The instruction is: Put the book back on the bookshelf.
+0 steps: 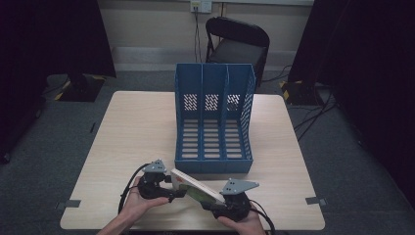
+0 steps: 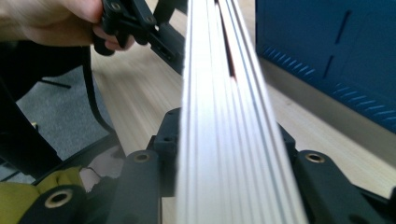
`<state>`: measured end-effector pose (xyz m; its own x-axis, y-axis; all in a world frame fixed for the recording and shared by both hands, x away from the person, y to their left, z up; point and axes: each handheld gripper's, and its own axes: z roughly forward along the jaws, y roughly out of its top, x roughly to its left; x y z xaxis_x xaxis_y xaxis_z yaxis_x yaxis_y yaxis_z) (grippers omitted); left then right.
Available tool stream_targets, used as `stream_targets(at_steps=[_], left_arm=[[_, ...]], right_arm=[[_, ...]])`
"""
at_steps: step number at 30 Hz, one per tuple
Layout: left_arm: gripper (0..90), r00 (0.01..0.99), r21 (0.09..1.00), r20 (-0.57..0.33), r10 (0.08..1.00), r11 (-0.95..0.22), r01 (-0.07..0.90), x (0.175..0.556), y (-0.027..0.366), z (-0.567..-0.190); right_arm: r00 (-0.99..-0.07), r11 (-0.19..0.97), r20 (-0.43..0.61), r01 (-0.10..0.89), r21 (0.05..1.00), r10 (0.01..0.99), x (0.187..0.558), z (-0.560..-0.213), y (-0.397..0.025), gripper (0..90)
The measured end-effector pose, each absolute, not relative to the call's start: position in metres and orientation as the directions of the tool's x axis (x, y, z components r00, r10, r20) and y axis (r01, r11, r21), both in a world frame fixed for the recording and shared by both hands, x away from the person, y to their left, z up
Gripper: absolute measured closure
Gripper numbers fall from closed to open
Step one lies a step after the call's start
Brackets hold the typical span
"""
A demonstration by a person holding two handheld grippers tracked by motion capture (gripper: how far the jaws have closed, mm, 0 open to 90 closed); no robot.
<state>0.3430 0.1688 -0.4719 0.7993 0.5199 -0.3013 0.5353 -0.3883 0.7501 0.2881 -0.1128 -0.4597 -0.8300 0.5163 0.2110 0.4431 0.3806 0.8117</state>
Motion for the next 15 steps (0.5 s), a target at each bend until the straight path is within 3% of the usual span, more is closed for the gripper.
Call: stream_targets(at_steps=[9, 15], left_arm=[[30.1, 0.802, 0.748, -0.294, 0.521, -0.396, 0.532, 0.3426, 0.1682, -0.4715], [30.4, 0.801, 0.747, -0.286, 0.526, -0.4, 0.53, 0.3421, 0.1667, -0.4712]], right_arm=[[-0.833, 0.384, 0.197, 0.431, 0.817, 0.516, 0.2898, -0.4633, -0.108, 60.6], [-0.832, 0.405, 0.146, 0.404, 0.82, 0.536, 0.2895, -0.463, -0.1078, 73.2]])
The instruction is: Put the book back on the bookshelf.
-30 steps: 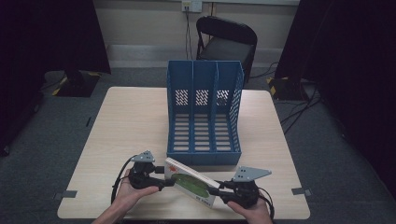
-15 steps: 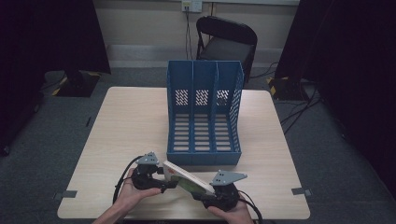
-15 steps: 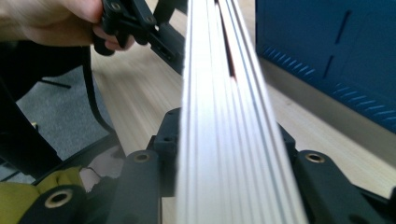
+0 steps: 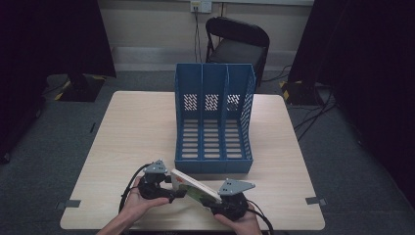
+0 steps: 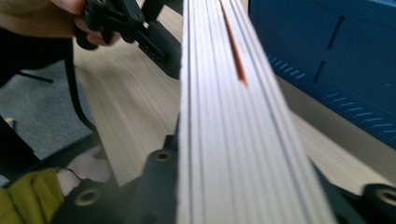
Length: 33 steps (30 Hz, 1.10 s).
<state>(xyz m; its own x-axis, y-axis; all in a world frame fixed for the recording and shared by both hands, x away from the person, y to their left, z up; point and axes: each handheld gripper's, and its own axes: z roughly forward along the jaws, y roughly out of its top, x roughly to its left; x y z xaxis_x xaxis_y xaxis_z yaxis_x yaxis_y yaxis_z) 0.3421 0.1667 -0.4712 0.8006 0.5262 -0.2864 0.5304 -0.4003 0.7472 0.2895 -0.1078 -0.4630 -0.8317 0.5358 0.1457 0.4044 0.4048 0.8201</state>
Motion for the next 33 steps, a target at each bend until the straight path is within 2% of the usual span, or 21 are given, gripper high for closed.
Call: stream_targets(at_steps=[9, 15, 20, 26, 30, 33], left_arm=[[30.8, 0.785, 0.743, -0.313, 0.535, -0.378, 0.553, 0.345, 0.169, -0.471], [23.3, 0.759, 0.714, -0.339, 0.555, -0.373, 0.592, 0.349, 0.177, -0.472], [22.5, 0.721, 0.685, -0.323, 0.613, -0.374, 0.625, 0.354, 0.187, -0.474], [23.4, 0.664, 0.648, -0.286, 0.691, -0.371, 0.666, 0.36, 0.202, -0.478], [23.5, 0.644, 0.612, -0.2, 0.738, -0.42, 0.67, 0.364, 0.204, -0.485], [22.2, 0.642, 0.619, -0.165, 0.749, -0.428, 0.659, 0.364, 0.204, -0.487]], right_arm=[[-0.848, 0.456, 0.098, 0.374, 0.808, 0.522, 0.292, -0.461, -0.108, 76.4], [-0.843, 0.44, 0.131, 0.398, 0.805, 0.522, 0.294, -0.46, -0.112, 76.5], [-0.837, 0.425, 0.151, 0.412, 0.806, 0.525, 0.296, -0.459, -0.116, 76.5], [-0.83, 0.416, 0.157, 0.42, 0.807, 0.535, 0.296, -0.457, -0.12, 76.5], [-0.829, 0.407, 0.159, 0.419, 0.812, 0.536, 0.296, -0.453, -0.121, 76.6], [-0.83, 0.401, 0.16, 0.415, 0.817, 0.534, 0.296, -0.451, -0.123, 76.6]])
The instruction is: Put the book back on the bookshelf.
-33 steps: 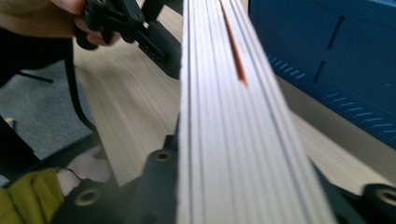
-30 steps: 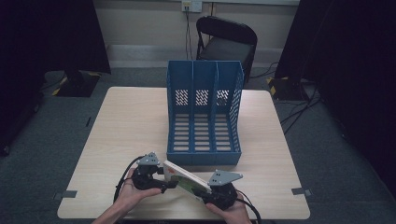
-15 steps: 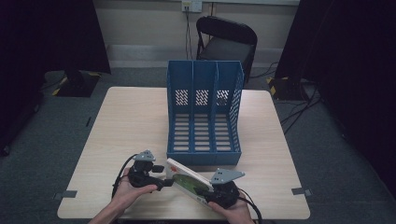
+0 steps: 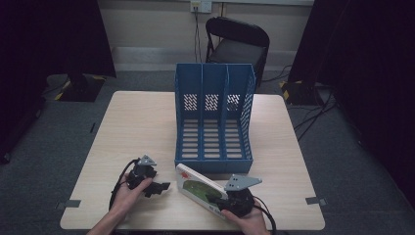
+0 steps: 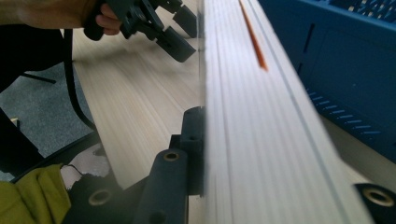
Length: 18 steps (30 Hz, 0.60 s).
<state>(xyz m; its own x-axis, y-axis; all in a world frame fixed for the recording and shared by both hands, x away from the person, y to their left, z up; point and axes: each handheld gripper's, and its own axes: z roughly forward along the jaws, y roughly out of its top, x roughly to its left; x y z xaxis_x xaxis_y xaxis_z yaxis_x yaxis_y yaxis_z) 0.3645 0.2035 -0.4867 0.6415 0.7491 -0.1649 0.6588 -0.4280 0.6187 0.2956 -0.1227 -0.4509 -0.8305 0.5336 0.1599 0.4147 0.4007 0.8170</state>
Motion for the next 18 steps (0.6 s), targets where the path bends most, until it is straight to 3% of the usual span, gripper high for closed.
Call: stream_targets(at_steps=[5, 7, 18], left_arm=[[20.5, 0.638, 0.641, -0.068, 0.767, -0.457, 0.617, 0.365, 0.202, -0.491], [16.0, 0.648, 0.648, -0.003, 0.761, -0.492, 0.581, 0.364, 0.199, -0.495], [0.0, 0.629, 0.717, -0.006, 0.777, -0.435, 0.545, 0.366, 0.2, -0.507]], right_arm=[[-0.829, 0.388, 0.169, 0.417, 0.822, 0.534, 0.296, -0.448, -0.125, 76.6], [-0.83, 0.384, 0.17, 0.414, 0.825, 0.531, 0.295, -0.445, -0.125, 76.6], [-0.842, 0.37, 0.164, 0.39, 0.843, 0.514, 0.29, -0.433, -0.127, 76.6]])
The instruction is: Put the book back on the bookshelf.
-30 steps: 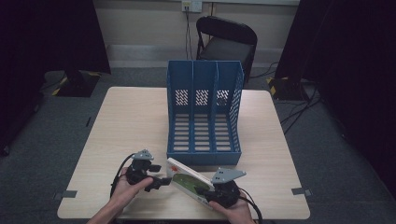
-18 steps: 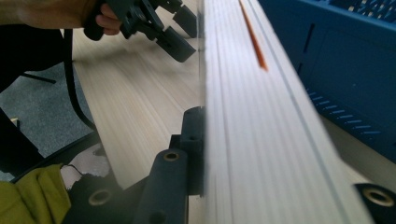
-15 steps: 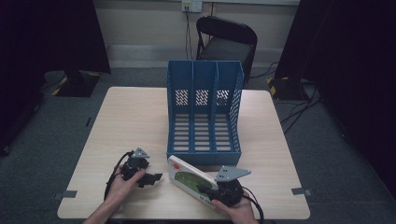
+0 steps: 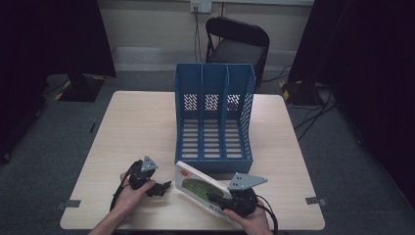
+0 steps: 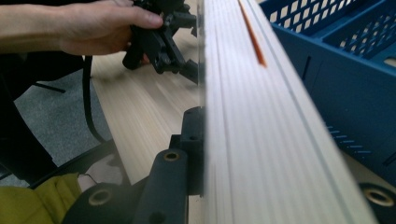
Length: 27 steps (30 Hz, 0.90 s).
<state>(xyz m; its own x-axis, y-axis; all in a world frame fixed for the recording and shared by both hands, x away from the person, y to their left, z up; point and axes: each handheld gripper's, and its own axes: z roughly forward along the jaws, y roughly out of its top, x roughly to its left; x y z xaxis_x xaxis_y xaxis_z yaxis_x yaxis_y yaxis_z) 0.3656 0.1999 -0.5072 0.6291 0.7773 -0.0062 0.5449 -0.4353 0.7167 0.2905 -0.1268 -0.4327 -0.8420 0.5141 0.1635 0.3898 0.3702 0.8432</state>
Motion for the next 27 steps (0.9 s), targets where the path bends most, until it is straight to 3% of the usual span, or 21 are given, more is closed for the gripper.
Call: stream_targets(at_steps=[27], left_arm=[[0.0, 0.629, 0.715, -0.004, 0.778, -0.437, 0.546, 0.365, 0.2, -0.507]], right_arm=[[-0.855, 0.34, 0.128, 0.332, 0.88, 0.503, 0.284, -0.395, -0.136, 76.6]])
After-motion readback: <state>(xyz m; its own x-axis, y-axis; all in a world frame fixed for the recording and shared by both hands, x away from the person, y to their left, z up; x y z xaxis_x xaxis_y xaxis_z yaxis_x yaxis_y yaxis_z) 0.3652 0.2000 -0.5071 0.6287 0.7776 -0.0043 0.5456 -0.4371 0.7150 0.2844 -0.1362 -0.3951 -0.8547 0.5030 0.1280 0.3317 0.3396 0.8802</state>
